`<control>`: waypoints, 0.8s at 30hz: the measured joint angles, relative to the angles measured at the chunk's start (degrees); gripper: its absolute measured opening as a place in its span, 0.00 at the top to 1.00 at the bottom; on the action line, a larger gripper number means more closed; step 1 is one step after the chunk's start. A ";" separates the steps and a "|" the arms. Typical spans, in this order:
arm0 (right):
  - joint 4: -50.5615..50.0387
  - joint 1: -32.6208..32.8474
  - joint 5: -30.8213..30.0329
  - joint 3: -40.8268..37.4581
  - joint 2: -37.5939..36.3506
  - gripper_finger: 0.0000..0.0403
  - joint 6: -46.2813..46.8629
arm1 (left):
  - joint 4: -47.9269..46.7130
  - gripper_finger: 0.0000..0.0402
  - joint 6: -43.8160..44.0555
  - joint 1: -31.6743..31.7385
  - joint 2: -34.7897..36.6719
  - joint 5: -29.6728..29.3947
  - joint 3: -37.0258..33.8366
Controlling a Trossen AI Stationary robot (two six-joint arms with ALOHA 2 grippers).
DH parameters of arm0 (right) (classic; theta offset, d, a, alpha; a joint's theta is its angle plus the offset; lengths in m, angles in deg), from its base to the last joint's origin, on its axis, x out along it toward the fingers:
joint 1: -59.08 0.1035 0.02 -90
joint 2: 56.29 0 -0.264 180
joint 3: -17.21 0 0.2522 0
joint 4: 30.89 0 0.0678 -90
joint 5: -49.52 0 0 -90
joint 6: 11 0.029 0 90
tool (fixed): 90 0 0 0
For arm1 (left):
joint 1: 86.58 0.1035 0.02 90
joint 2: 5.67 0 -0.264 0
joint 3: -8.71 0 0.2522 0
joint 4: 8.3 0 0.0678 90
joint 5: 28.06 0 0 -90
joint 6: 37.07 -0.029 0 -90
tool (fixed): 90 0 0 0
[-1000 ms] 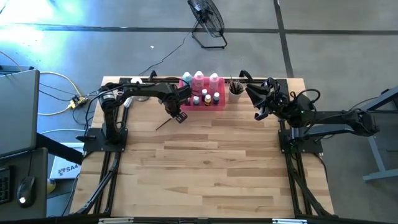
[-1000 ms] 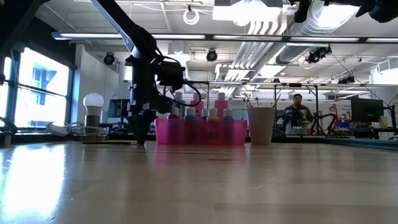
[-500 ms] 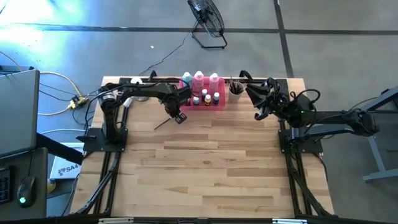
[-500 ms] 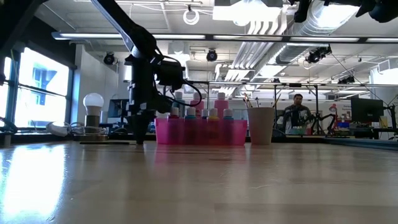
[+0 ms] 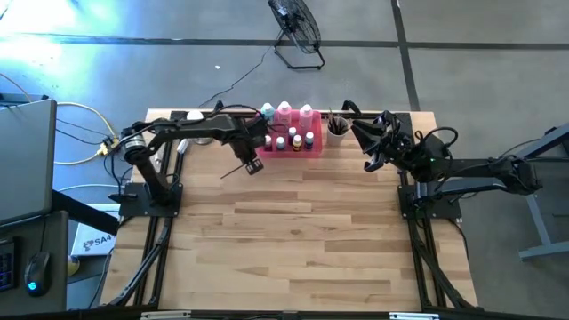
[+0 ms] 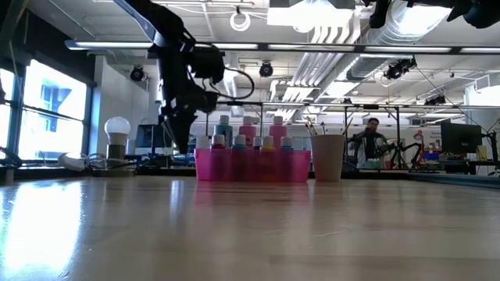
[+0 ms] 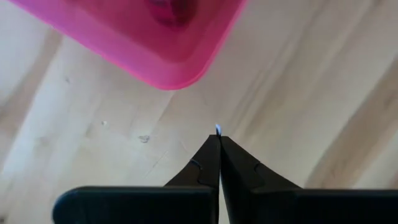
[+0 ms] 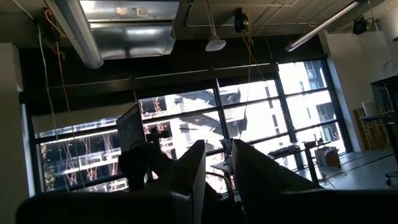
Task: Pick & Place Paint Supplies
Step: Put the silver paintbrush into the white cup
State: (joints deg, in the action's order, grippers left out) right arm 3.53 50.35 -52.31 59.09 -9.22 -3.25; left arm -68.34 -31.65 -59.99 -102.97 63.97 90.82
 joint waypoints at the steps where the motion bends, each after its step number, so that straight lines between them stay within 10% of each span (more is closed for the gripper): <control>1: 0.01 0.00 0.01 0.00 0.00 0.82 0.00 | 0.00 1.00 -0.68 0.00 0.83 0.04 0.00; 24: -0.22 0.00 -0.05 0.00 0.00 0.82 6.16 | 13.09 1.00 -1.58 0.02 33.22 15.85 0.21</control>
State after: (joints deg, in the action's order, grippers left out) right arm 3.32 50.35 -52.36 59.09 -9.22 2.91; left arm -55.25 -33.23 -59.97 -69.75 79.82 91.04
